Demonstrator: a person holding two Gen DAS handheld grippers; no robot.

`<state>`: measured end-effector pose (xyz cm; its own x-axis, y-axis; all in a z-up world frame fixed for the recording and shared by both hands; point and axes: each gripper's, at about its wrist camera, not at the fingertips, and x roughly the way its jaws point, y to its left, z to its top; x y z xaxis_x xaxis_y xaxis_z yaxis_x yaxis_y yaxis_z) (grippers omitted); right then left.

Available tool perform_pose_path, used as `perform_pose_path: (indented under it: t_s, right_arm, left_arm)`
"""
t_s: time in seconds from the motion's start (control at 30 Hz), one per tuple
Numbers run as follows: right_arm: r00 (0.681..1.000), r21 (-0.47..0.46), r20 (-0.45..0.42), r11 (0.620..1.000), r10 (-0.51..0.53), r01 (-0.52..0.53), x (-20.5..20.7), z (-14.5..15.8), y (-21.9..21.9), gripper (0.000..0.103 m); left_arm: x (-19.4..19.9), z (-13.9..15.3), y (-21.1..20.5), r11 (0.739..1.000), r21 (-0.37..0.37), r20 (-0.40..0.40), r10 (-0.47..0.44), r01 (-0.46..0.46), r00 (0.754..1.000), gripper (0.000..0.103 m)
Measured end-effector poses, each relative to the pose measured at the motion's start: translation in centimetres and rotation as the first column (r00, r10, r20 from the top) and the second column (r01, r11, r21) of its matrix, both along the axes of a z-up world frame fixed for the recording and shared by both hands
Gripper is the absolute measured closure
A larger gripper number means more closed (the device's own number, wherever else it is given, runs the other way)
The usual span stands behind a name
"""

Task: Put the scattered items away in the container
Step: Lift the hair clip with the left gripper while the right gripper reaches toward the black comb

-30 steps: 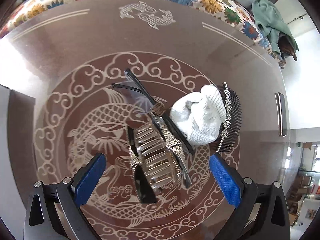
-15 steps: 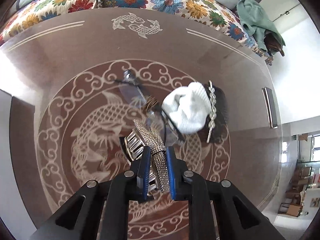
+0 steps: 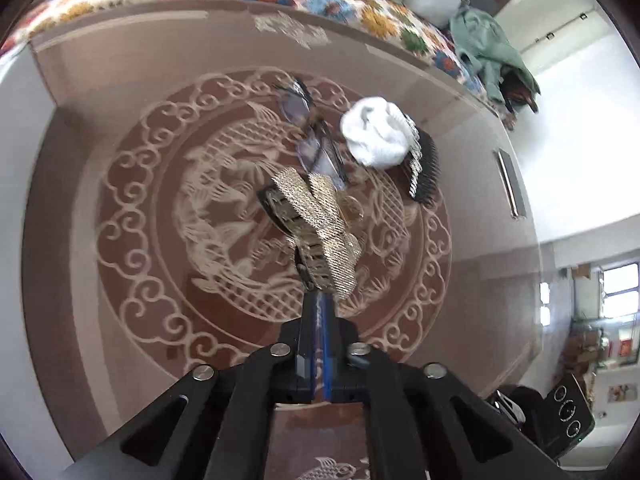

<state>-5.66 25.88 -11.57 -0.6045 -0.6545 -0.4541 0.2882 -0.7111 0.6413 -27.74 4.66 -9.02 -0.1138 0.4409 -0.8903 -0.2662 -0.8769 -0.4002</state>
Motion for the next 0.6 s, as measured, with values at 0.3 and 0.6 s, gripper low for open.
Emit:
perform_pose_path:
  t_s: [0.3,0.6]
  right_arm:
    - [0.999,0.066,0.001,0.996,0.052,-0.052,0.0,-0.6,-1.8,0.054]
    - [0.997,0.050,0.019,0.996,0.073,-0.074,-0.2,-0.9,-2.3,0.054]
  left_arm:
    - [-3.5,-0.1,0.9,0.993,0.066,0.006,0.098,-0.098,0.995,0.021]
    - [-6.5,-3.3,3.1,0.994,0.006,0.062,0.111,-0.112,0.992,0.026]
